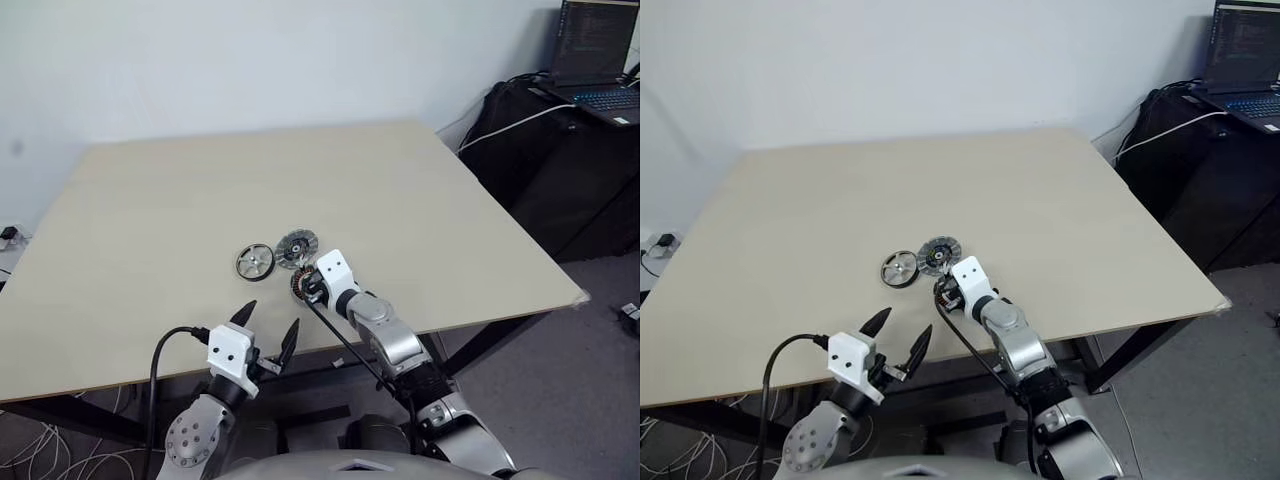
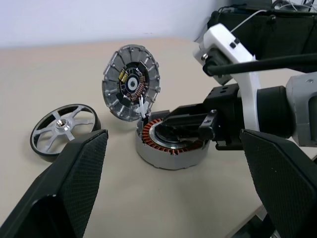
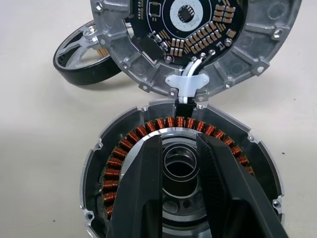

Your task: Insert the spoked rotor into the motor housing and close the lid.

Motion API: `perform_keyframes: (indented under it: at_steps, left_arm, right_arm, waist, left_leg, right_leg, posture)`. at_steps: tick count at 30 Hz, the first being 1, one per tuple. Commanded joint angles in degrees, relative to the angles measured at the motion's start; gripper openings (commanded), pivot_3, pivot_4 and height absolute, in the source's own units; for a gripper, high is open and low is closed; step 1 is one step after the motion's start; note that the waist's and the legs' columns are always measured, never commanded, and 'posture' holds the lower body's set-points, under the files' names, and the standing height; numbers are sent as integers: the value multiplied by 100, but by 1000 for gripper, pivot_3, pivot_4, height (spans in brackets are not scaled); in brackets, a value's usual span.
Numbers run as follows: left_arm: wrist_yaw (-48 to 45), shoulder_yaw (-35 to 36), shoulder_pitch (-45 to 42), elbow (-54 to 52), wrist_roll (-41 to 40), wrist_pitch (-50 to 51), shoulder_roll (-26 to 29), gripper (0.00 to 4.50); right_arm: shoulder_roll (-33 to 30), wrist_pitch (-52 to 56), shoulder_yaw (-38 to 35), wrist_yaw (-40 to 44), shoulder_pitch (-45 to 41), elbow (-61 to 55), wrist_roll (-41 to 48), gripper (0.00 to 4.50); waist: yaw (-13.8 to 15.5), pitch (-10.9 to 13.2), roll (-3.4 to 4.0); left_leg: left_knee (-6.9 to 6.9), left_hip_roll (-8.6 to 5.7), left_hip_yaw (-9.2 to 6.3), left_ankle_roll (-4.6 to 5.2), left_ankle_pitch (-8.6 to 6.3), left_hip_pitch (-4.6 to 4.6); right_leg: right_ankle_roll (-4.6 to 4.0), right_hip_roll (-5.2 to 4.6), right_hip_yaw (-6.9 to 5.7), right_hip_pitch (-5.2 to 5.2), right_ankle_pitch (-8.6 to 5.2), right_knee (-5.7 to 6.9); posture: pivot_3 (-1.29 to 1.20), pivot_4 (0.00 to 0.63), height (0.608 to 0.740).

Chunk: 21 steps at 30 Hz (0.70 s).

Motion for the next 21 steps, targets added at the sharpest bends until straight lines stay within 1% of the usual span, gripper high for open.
perform_keyframes:
  at_steps: [1,7,11,17,18,21]
  left_arm:
    - [-104,126,35,-9,-129,-245,70,4500]
    - [-139,142,100,-29,-130,-296,72,4500]
    - [-62,18,91,-137,-48,-205,8,4500]
    - [-12,17,-46,-233,-53,-20,-23,4500]
    - [-6,22,-67,-240,-59,7,-27,4500]
    - [34,-17,-92,-275,-26,78,-55,4500]
  right_arm:
    - [16,-89,-93,52,-80,-150,39,688]
    - [-81,81,-43,244,138,-508,68,688]
    - [-115,121,-72,224,179,-532,45,688]
    - [-96,136,-84,239,125,-532,63,688]
    - [-89,126,-85,246,110,-522,68,1257]
    - [-62,116,-65,270,82,-516,74,2191]
  waist:
    - [-9,0,1]
    - [-16,1,1]
    - [-17,0,1]
    - [-18,0,0]
    - [-19,0,0]
    - [-19,1,-1]
  left_leg:
    - [0,0,0,0,0,0]
    - [0,-1,1,0,0,0]
    - [0,0,1,0,0,0]
    - [0,1,0,0,0,1]
    - [0,1,0,0,0,1]
    - [0,0,1,0,0,0]
  right_leg:
    - [0,0,0,0,0,0]
    - [0,-2,1,0,0,-1]
    - [0,-1,0,0,0,0]
    - [0,0,0,1,0,1]
    - [0,0,0,1,0,1]
    - [0,0,1,-1,0,0]
  posture:
    - [0,0,740]
    - [0,0,740]
    - [0,0,740]
    - [0,0,740]
    - [0,0,740]
    - [0,0,740]
